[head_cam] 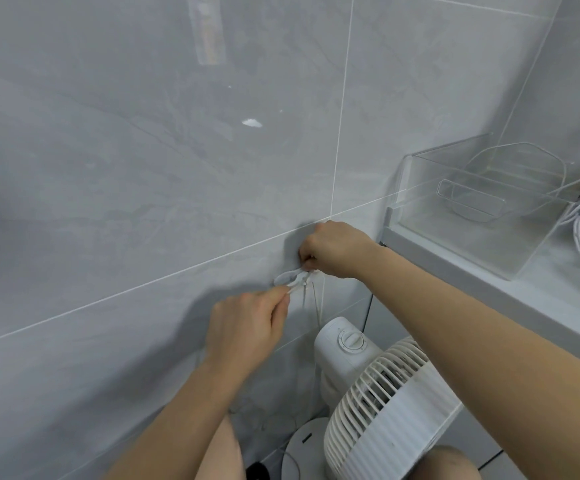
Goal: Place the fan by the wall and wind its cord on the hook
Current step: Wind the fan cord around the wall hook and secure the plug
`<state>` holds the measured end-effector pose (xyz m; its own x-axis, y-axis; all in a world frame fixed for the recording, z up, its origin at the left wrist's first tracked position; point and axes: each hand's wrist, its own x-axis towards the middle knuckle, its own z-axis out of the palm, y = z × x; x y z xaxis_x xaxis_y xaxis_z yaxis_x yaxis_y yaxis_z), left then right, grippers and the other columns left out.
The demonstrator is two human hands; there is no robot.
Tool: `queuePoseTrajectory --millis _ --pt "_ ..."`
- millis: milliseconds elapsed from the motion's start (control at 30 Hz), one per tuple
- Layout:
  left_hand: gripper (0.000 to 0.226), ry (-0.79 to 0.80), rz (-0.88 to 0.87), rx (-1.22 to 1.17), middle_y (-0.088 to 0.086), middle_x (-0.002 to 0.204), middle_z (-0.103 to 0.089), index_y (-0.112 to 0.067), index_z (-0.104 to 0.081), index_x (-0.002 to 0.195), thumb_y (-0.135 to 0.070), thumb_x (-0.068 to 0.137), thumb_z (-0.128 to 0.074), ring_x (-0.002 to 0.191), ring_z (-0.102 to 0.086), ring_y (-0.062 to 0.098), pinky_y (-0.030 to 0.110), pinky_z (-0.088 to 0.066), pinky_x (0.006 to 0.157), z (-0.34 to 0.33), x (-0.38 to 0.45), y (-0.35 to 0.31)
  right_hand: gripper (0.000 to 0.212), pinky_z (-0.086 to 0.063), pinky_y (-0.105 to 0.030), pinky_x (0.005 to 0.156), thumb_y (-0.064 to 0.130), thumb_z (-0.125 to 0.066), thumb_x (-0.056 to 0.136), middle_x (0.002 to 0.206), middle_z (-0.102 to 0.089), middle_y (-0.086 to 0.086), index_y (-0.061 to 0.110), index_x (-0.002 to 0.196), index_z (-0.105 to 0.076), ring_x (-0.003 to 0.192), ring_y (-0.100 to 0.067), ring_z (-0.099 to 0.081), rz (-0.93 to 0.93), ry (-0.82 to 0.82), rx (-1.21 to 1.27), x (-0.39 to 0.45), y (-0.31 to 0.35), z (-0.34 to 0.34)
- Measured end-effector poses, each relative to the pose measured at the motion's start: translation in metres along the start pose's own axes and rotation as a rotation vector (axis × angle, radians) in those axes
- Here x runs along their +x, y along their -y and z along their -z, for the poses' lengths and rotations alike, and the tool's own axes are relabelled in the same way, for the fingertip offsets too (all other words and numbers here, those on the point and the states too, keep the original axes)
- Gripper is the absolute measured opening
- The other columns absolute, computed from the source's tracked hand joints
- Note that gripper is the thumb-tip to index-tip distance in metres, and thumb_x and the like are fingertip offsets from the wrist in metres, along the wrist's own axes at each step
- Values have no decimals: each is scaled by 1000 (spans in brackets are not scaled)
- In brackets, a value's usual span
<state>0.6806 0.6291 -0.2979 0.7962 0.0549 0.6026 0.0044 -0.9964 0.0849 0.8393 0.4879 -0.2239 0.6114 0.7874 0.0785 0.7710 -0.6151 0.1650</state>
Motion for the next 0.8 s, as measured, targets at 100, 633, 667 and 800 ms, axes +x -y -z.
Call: queuePoseTrajectory --millis 100,633,667,800 --pt "23 -5 32 -26 -1 67 -71 -31 -74 95 -41 94 -53 62 -69 30 33 -45 46 0 1 4 14 -40 -31 63 21 -64 91 89 -70 -4 20 92 -78 82 -28 -59 42 -23 -60 -1 1 -1" --pt "37 56 208 -55 8 68 -70 -20 -70 85 -45 97 -46 68 -66 41 40 -50 51 -9 11 16 17 -33 -31 62 18 -59 92 88 -72 -5 22 90 -76 73 -29 -51 53 -96 -302 -2 6 5" --pt "35 66 228 -58 10 70 -71 -19 -71 84 -43 97 -49 69 -67 41 40 -49 52 -10 12 18 17 -33 -31 62 20 -60 93 87 -71 -6 21 90 -77 73 -29 -50 19 -101 -270 -2 7 6" --pt "39 112 301 -55 15 72 -71 -12 -72 77 -40 98 -55 72 -67 42 37 -42 55 -18 12 28 18 -36 -30 61 33 -67 91 79 -60 -5 19 87 -77 75 -30 -58 -199 -106 -5 -4 6 -5"
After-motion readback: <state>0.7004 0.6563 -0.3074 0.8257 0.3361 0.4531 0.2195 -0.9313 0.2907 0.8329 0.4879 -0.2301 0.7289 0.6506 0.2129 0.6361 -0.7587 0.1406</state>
